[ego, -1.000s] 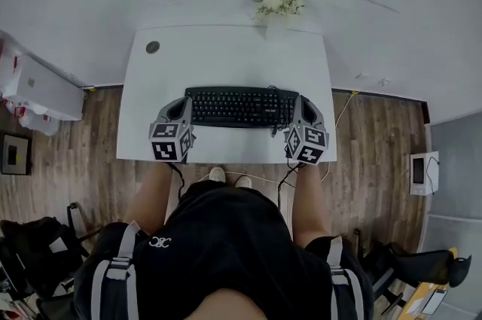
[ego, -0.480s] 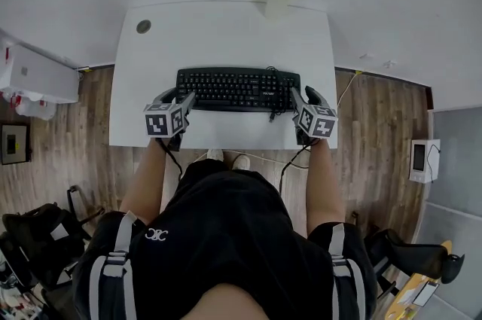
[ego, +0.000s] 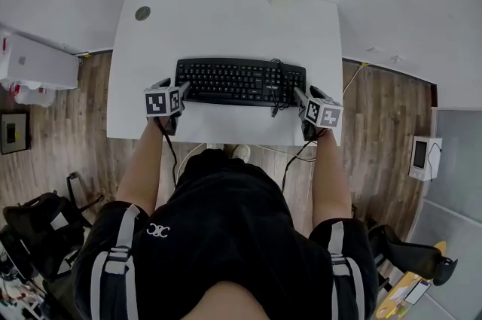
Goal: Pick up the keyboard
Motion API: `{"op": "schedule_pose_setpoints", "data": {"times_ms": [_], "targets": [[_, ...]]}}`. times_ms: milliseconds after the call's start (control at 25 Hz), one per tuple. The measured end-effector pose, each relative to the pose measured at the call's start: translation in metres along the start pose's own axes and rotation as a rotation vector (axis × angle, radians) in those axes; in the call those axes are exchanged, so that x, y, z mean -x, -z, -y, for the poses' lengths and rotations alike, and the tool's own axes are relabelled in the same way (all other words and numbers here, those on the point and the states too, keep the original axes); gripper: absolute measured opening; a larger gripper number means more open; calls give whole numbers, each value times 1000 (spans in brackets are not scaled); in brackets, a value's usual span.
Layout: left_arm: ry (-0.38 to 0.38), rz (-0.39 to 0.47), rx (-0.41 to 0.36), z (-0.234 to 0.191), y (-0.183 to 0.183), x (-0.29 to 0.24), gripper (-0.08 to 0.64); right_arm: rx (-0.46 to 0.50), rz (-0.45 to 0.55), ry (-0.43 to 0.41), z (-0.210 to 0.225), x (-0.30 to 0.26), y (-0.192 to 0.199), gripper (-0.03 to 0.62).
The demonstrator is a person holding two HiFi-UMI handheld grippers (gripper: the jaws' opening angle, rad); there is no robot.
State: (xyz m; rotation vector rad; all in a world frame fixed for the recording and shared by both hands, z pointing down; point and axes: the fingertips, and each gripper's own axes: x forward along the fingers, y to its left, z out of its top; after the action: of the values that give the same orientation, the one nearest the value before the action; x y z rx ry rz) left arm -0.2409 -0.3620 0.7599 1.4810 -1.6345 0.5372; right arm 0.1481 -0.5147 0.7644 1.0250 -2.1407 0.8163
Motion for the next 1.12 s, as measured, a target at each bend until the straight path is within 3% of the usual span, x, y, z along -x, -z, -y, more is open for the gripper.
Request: {"op": "schedule_pose_setpoints", "data": {"times_ms": [320, 480, 560, 800, 1000, 1120], "targets": [[65, -93, 76, -9, 7, -30, 321, -10, -80, -41, 5, -19, 2, 296], [120, -110, 80, -11, 4, -31, 296, -4, -112, -98, 1, -24, 1, 282], [168, -129, 89, -5, 5, -32, 222, -9, -134, -122, -2, -25, 1, 239], [213, -157, 88, -6, 5, -33, 221, -19, -179, -153, -4, -27, 0, 228], [258, -225, 139, -9, 4, -38, 189, -29, -229, -167, -3, -31, 1, 221], [244, -252, 124, -9, 2, -39, 180, -67, -232, -172, -2, -32, -2, 211]]}}
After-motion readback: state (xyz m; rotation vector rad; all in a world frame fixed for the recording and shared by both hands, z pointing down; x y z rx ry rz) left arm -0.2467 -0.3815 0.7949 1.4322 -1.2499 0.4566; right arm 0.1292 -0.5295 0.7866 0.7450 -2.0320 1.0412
